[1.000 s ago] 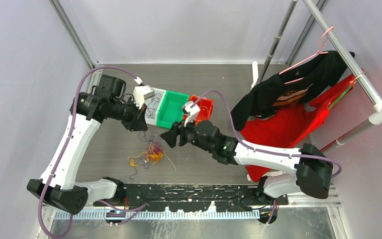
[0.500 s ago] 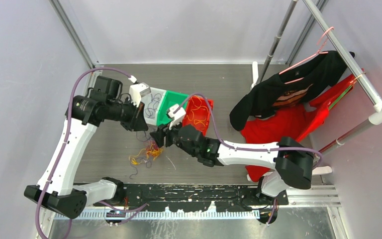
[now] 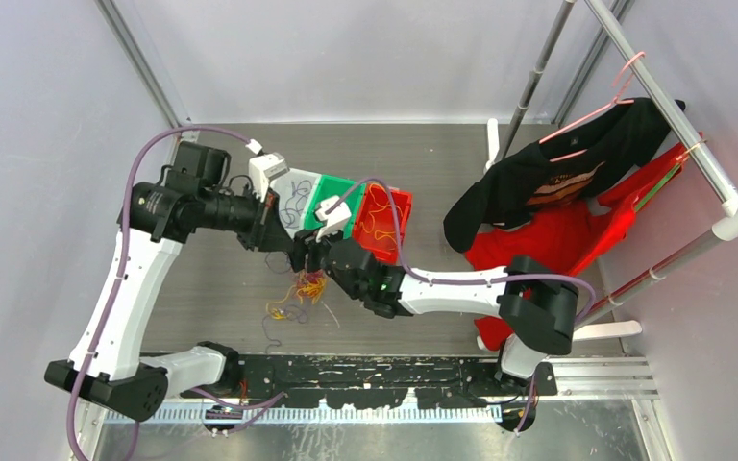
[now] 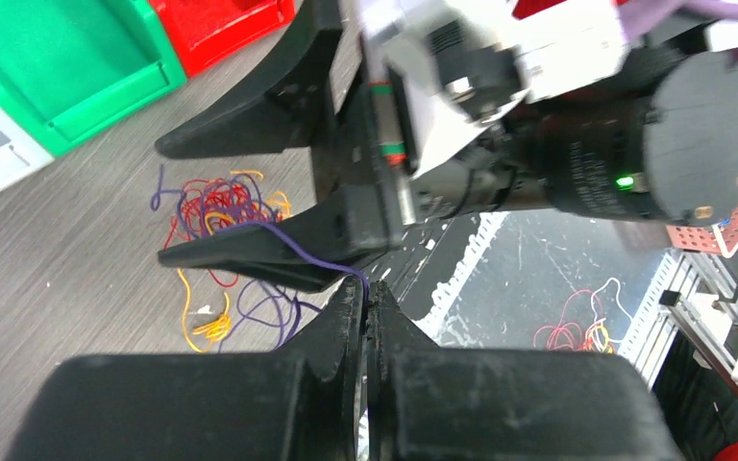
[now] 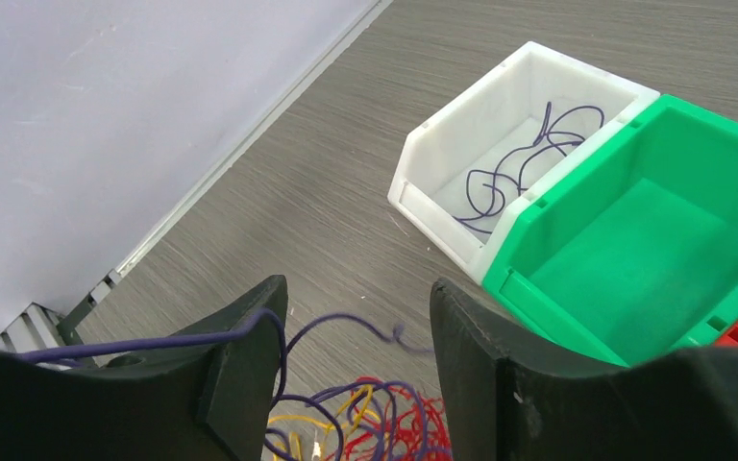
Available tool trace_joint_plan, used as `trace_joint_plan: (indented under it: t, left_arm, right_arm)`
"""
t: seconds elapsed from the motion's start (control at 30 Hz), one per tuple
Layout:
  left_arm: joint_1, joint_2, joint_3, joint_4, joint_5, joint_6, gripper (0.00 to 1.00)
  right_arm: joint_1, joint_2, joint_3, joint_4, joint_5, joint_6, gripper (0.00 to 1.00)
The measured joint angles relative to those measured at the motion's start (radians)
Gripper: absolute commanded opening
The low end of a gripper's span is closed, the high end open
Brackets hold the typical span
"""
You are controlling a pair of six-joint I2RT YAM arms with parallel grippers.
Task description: Untangle the cables
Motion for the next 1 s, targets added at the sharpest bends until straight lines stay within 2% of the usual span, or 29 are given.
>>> trace_joint_plan:
  t: [0.43, 1.0]
  left_arm:
    - [0.0, 0.056, 0.253, -0.035, 0.101, -0.011, 0.0]
    - [0.0, 0.154, 0.571, -0.095, 0.063, 0.006, 0.0]
  right_arm:
    - [0.0, 0.14, 0.011, 0.036, -0.013, 0.02, 0.62]
    - [0.0, 0.137, -0.224, 0.073, -0.004, 0.069, 0.62]
